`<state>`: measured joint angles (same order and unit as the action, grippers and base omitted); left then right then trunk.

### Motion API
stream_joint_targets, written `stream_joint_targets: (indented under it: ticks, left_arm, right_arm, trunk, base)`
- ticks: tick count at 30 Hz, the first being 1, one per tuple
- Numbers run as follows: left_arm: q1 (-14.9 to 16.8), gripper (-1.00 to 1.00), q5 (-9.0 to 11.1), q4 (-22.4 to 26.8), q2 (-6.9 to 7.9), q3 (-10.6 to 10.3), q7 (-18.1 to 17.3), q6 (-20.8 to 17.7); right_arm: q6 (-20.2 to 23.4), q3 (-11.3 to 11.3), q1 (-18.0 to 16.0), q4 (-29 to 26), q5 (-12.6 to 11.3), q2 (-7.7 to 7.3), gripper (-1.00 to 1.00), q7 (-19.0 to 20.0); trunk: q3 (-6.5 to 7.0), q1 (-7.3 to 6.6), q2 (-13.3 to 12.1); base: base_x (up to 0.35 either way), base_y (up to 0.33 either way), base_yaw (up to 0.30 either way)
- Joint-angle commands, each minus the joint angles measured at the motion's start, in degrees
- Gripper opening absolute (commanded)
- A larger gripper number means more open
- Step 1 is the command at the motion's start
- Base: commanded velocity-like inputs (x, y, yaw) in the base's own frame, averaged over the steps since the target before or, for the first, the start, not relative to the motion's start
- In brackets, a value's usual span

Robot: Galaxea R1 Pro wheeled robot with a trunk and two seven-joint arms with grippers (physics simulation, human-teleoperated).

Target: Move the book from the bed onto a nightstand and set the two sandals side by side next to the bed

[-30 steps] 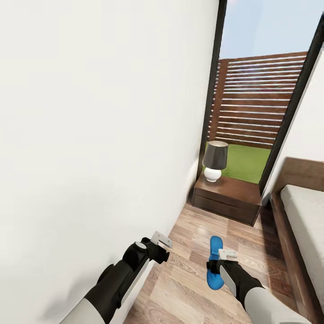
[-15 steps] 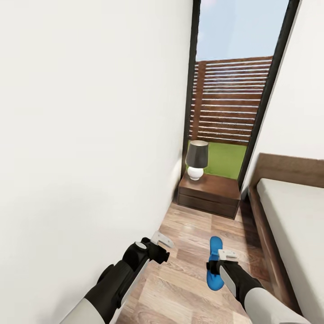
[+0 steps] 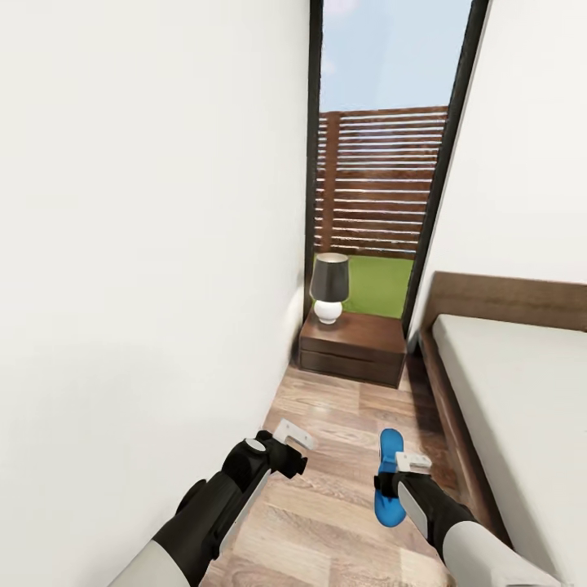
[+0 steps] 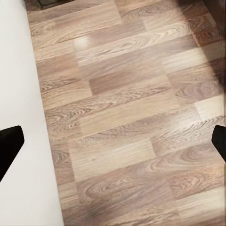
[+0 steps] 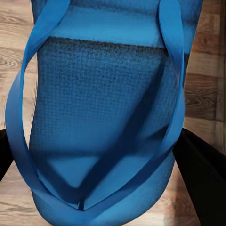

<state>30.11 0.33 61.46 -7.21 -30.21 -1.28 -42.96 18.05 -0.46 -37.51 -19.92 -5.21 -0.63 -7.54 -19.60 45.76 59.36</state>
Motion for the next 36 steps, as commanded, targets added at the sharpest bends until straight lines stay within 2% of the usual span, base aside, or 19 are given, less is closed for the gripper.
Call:
stream_joint_targets:
  ticks: [1, 11, 36]
  left_arm:
    - [0.0, 1.00, 0.0, 0.1, 0.00, 0.0, -0.1, -0.3]
    - [0.0, 1.00, 0.0, 0.1, 0.00, 0.0, -0.1, -0.3]
    - [0.0, 1.00, 0.0, 0.1, 0.00, 0.0, -0.1, -0.3]
  right_arm:
    - [0.2, 0.0, 0.0, -0.1, -0.6, 0.00, -1.00, -0.3]
    - [0.2, 0.0, 0.0, -0.1, -0.6, -0.04, -1.00, -0.3]
    - [-0.2, 0.2, 0.5, 0.0, -0.5, 0.13, -1.00, -0.4]
  trunk:
    - [-0.07, 0.01, 0.1]
    - [-0.25, 0.01, 0.1]
    - [-1.94, 0.01, 0.1]
  base:
    - [0.000, 0.000, -0.225]
    - [0.000, 0.000, -0.221]
    - [0.000, 0.000, -0.176]
